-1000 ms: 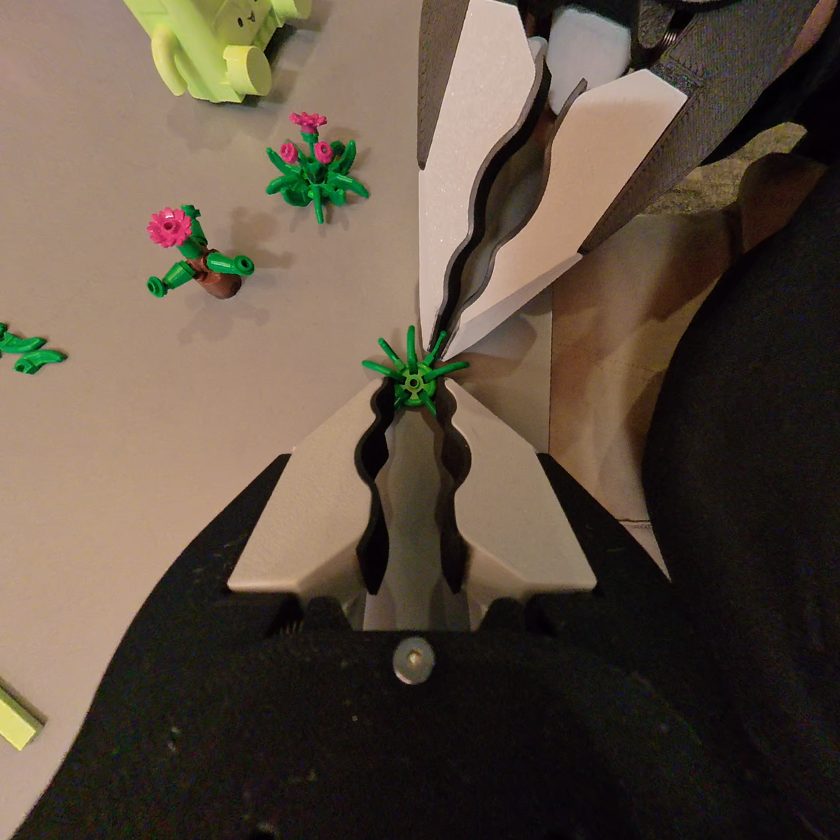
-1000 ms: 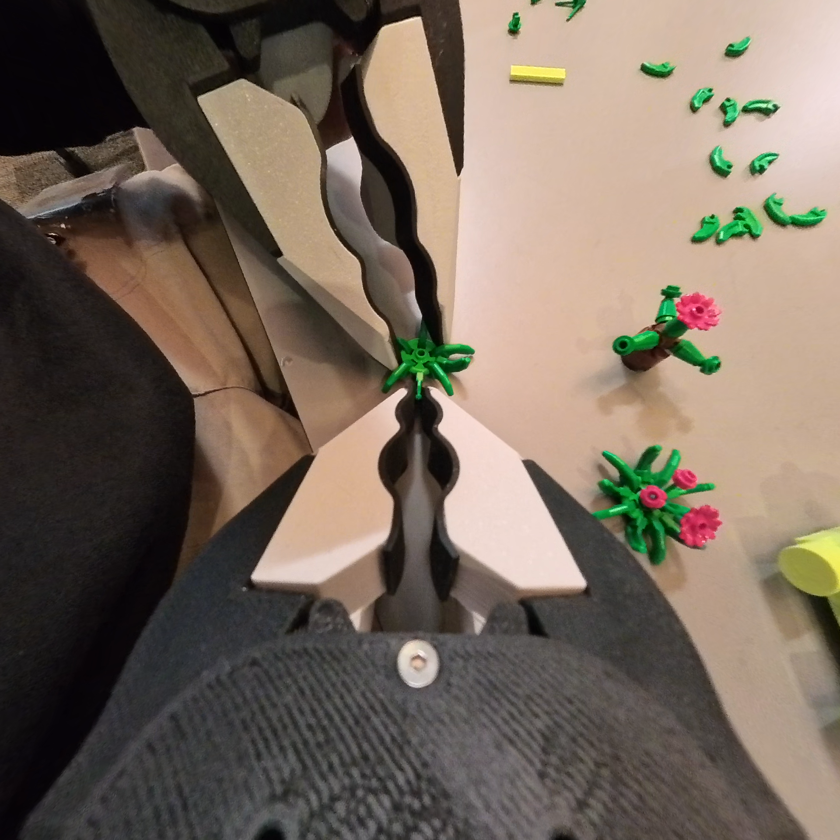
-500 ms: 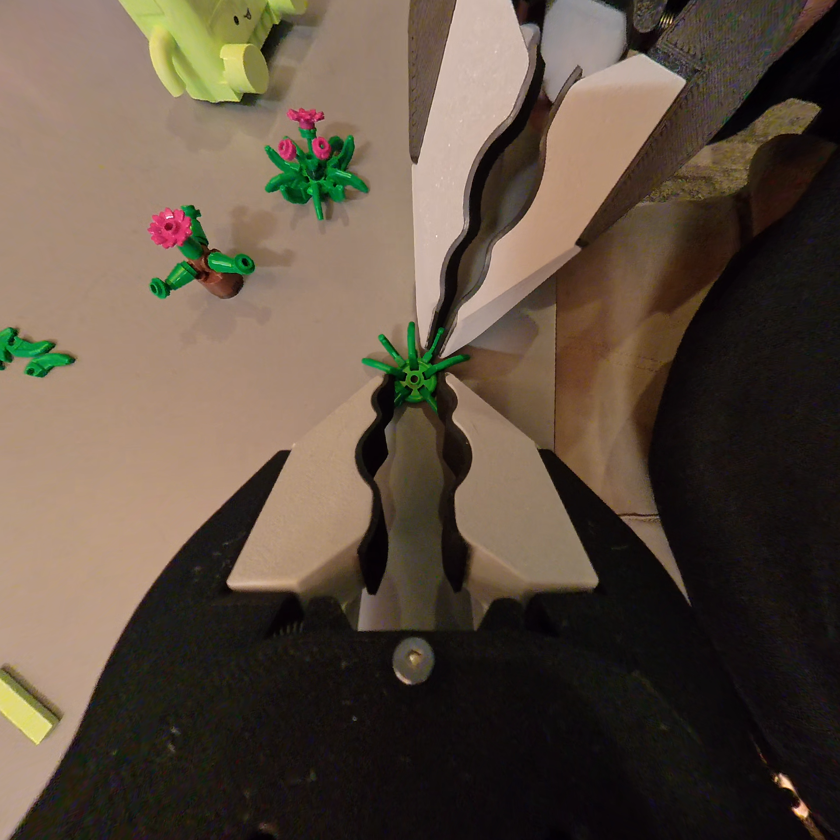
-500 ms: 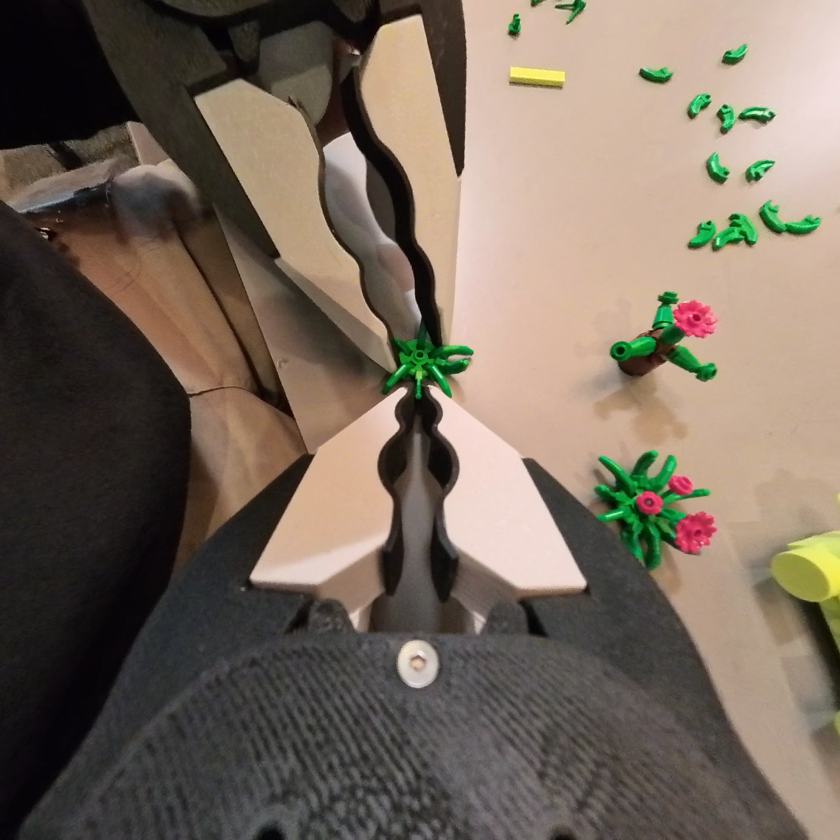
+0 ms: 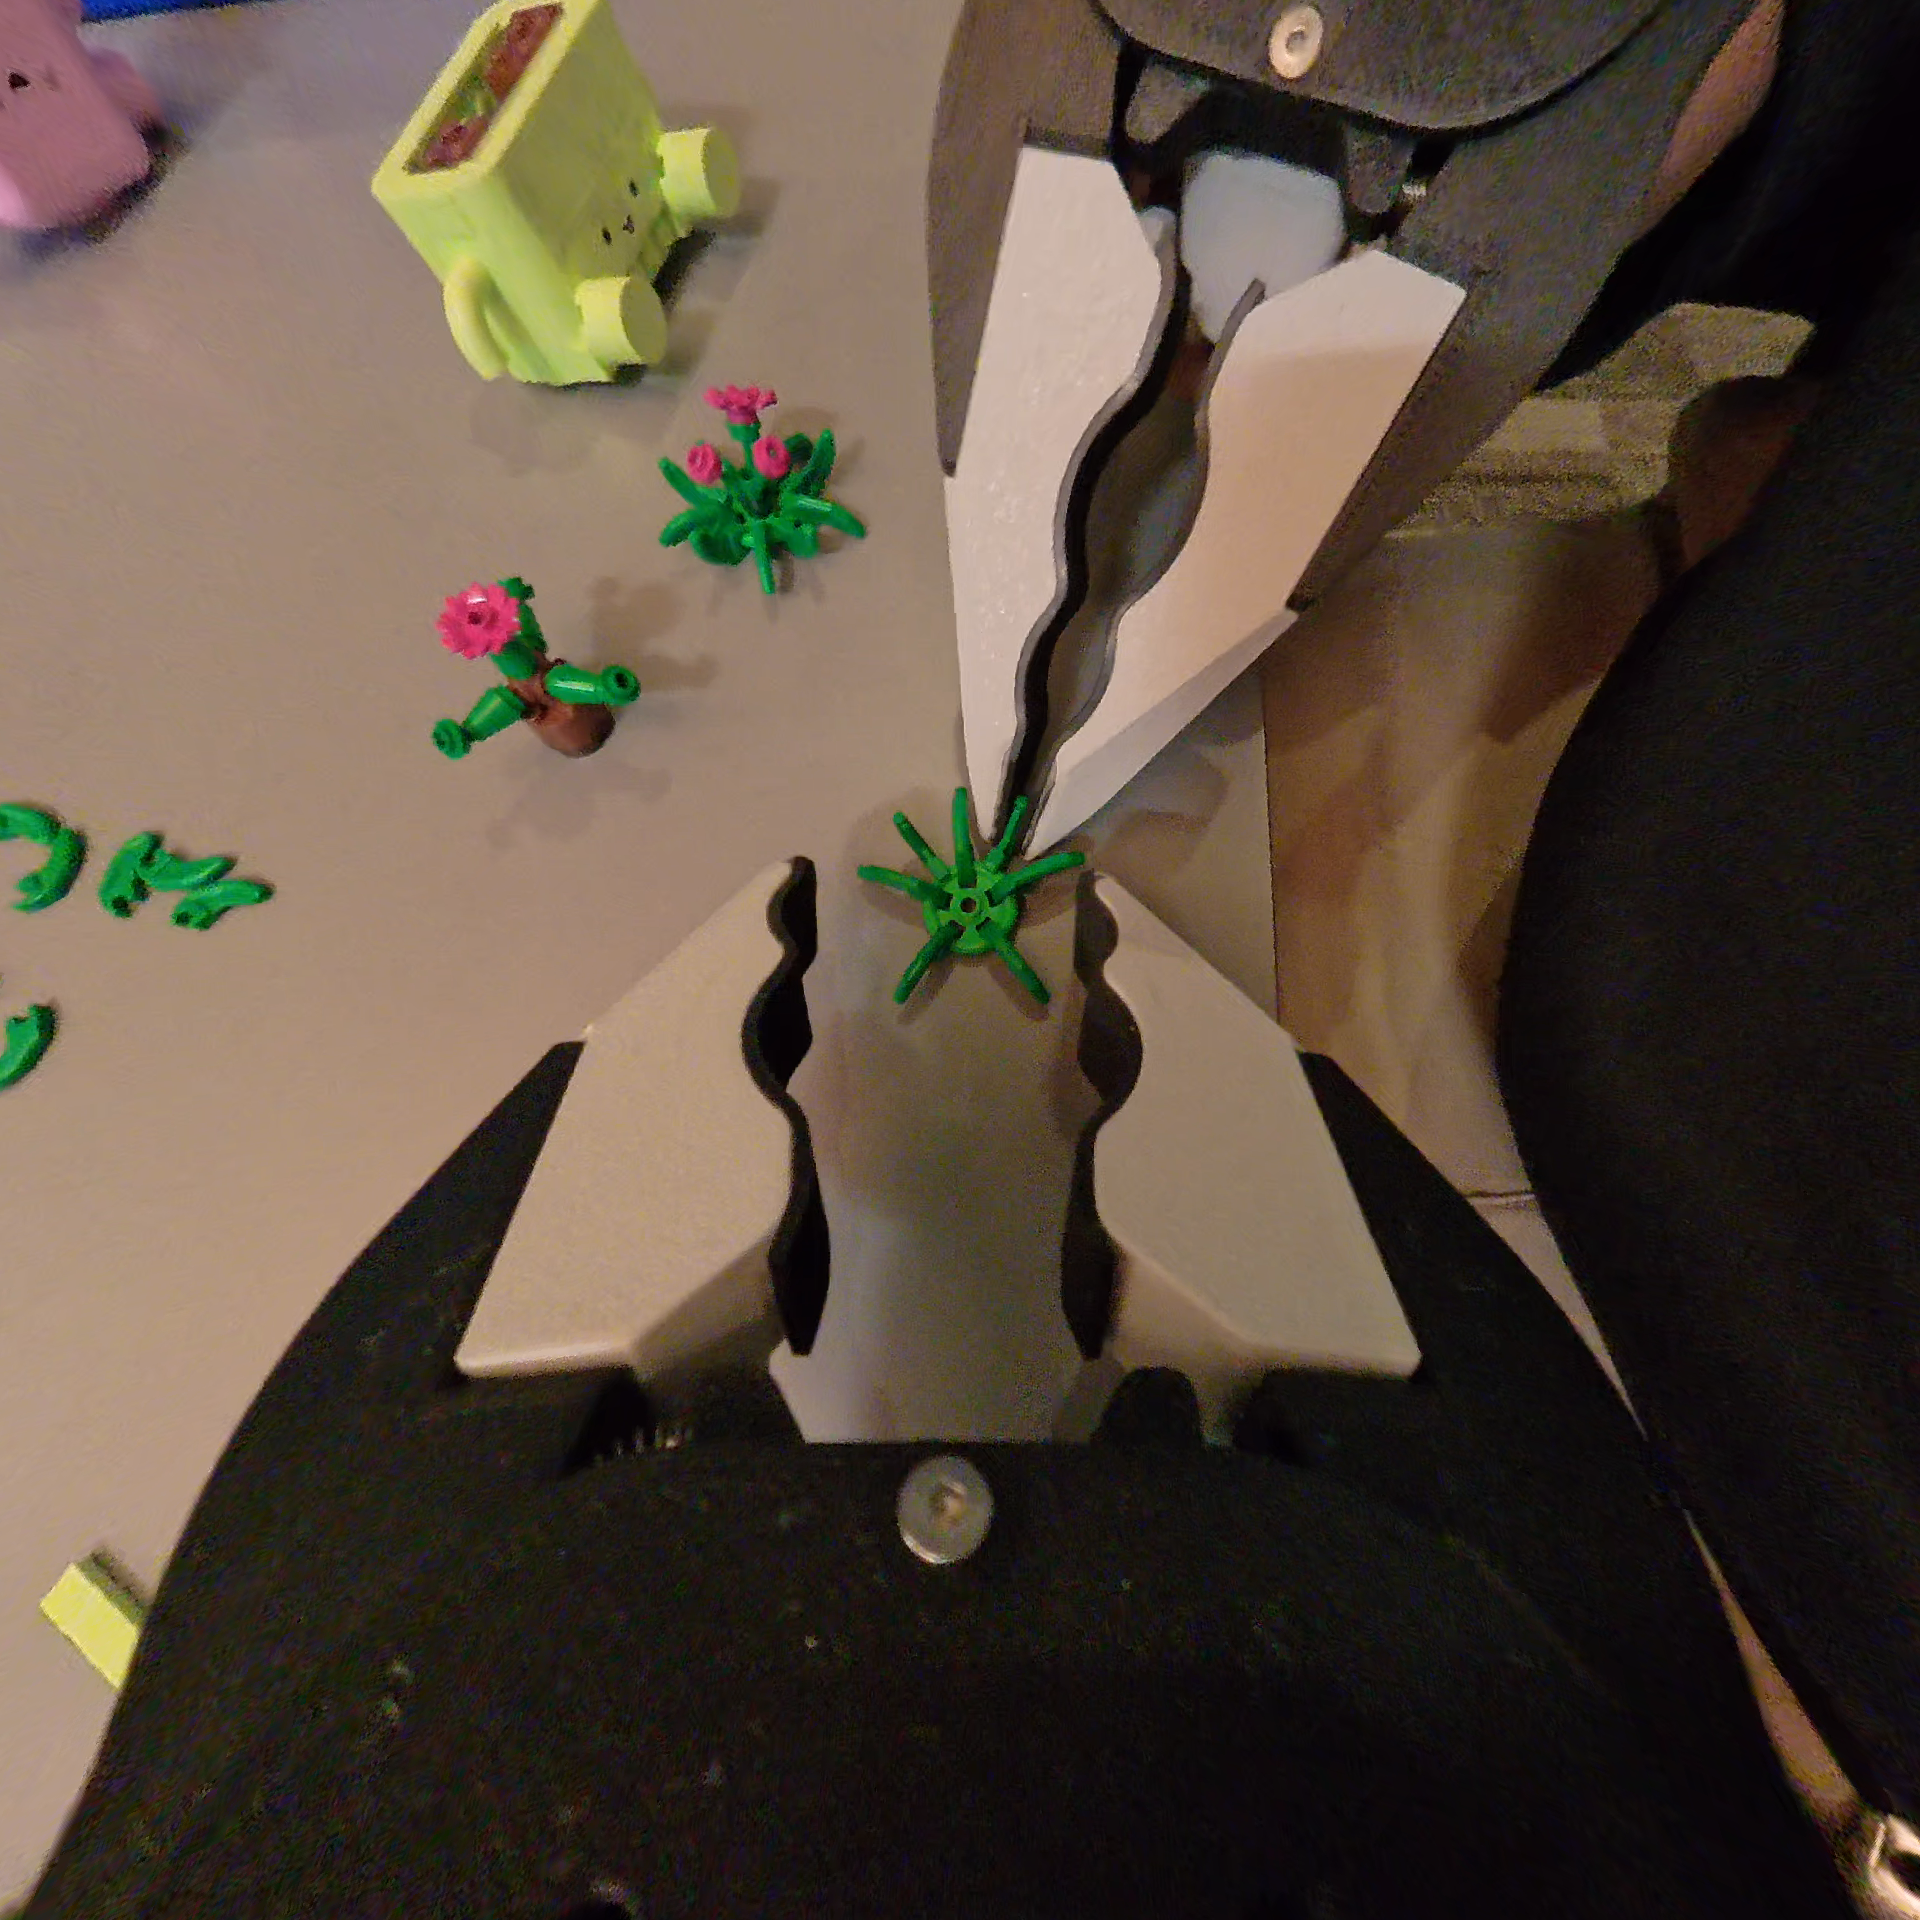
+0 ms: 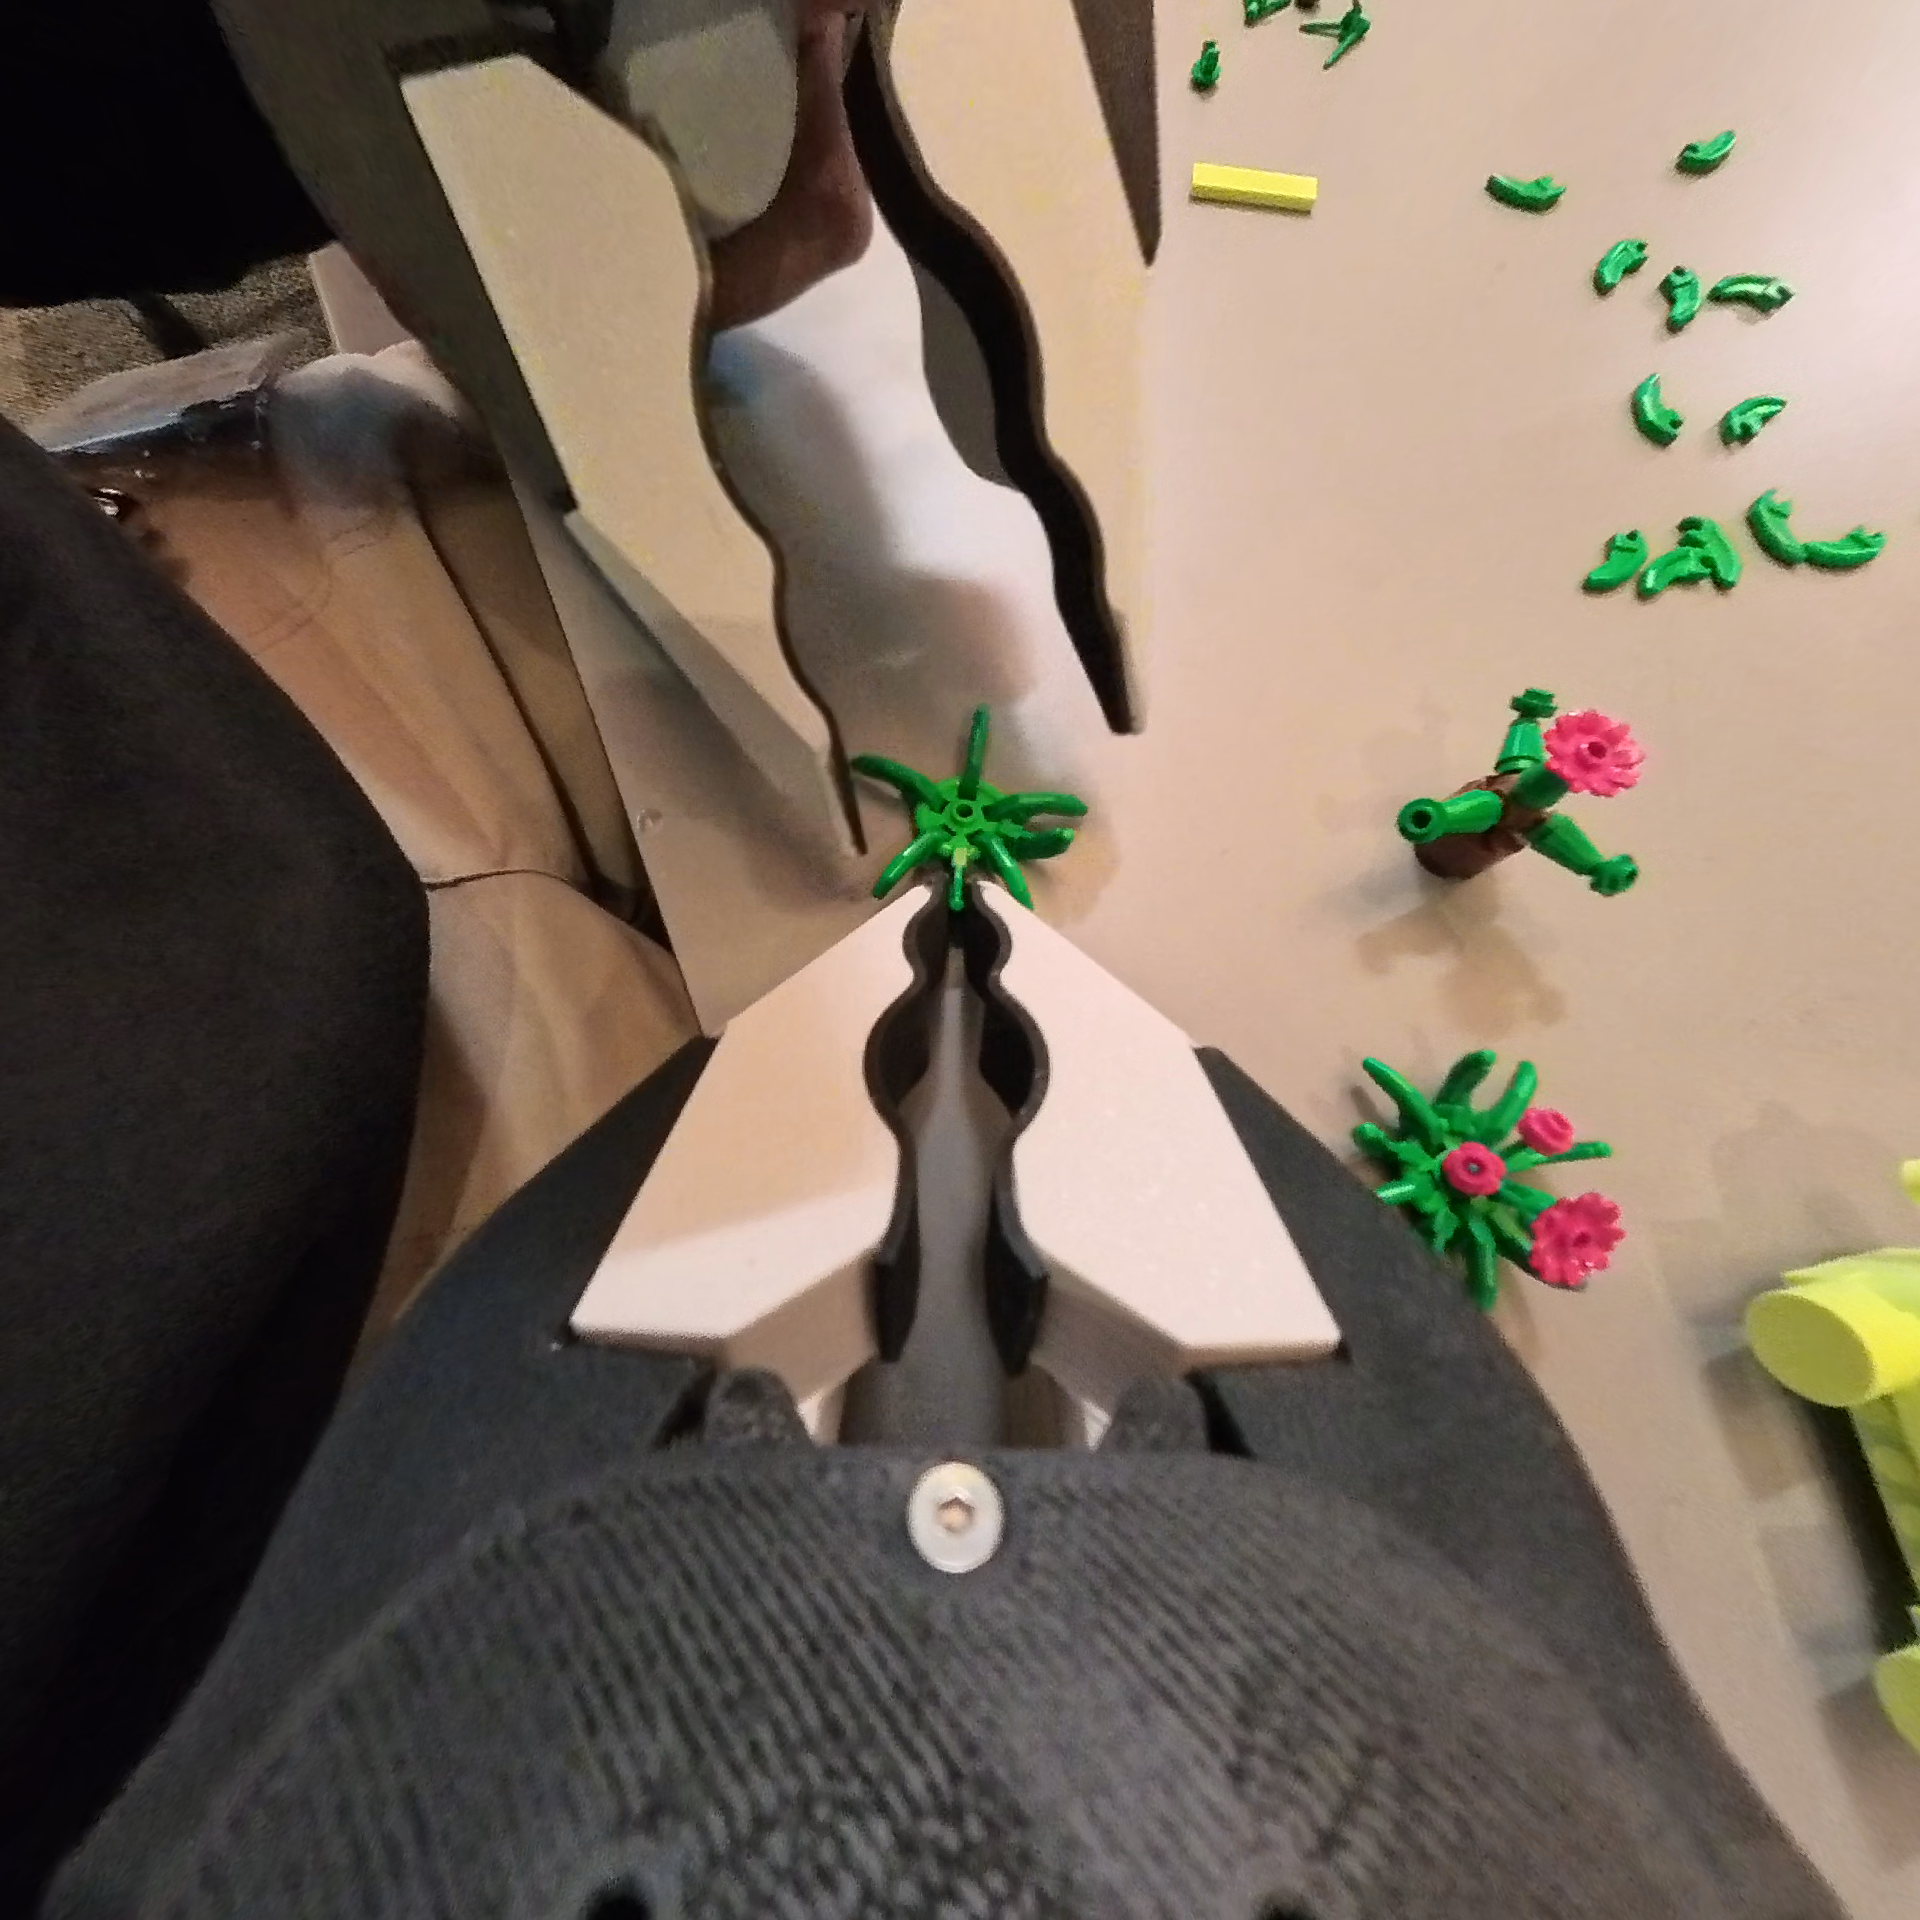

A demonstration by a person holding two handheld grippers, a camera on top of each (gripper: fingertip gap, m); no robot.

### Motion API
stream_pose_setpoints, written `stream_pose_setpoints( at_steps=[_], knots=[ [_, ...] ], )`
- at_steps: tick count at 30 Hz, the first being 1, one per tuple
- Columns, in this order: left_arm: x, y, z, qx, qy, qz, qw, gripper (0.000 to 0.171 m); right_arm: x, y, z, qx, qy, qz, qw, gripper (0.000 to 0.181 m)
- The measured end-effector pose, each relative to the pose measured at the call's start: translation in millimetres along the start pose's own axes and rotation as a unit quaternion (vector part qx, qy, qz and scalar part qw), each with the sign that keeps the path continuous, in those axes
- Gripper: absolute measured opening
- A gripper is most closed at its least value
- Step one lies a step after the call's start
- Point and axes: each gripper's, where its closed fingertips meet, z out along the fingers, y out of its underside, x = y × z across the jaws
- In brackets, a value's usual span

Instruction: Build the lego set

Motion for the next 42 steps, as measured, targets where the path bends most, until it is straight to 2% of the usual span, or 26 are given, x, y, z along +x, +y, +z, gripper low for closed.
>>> stream_pose_setpoints(
  at_steps=[3, 11, 21, 29, 37, 42],
  knots=[
    [5.7, 8.4, 5.5, -0.026, 0.017, 0.006, 0.999, 0.049, 0.0, -0.1, 0.0, 0.0, -0.002, 0.0, 1.0, 0.0],
    [5.9, 8.8, 2.7, -0.028, 0.017, 0.003, 0.999, 0.042, 0.1, -0.1, 0.2, 0.0, -0.002, 0.003, 1.0, 0.0],
    [6.2, 12.5, 1.6, -0.03, 0.024, -0.009, 0.999, 0.022, 1.7, -0.7, 0.3, 0.004, 0.026, -0.012, 1.0, 0.001],
    [6.2, 13.4, 1.8, -0.03, 0.022, -0.012, 0.999, 0.022, 0.0, 4.6, -7.8, -0.001, 0.022, 0.004, 1.0, 0.009],
    [4.8, 11.6, 0.1, -0.03, 0.007, 0.005, 1.0, 0.017, 14.3, -13.6, -19.2, 0.062, 0.017, 0.062, 0.996, 0.013],
    [5.2, 11.4, -0.2, -0.026, 0.014, 0.0, 1.0, 0.016, 29.0, -14.2, -14.2, 0.054, 0.013, 0.086, 0.995, 0.006]
  ],
)
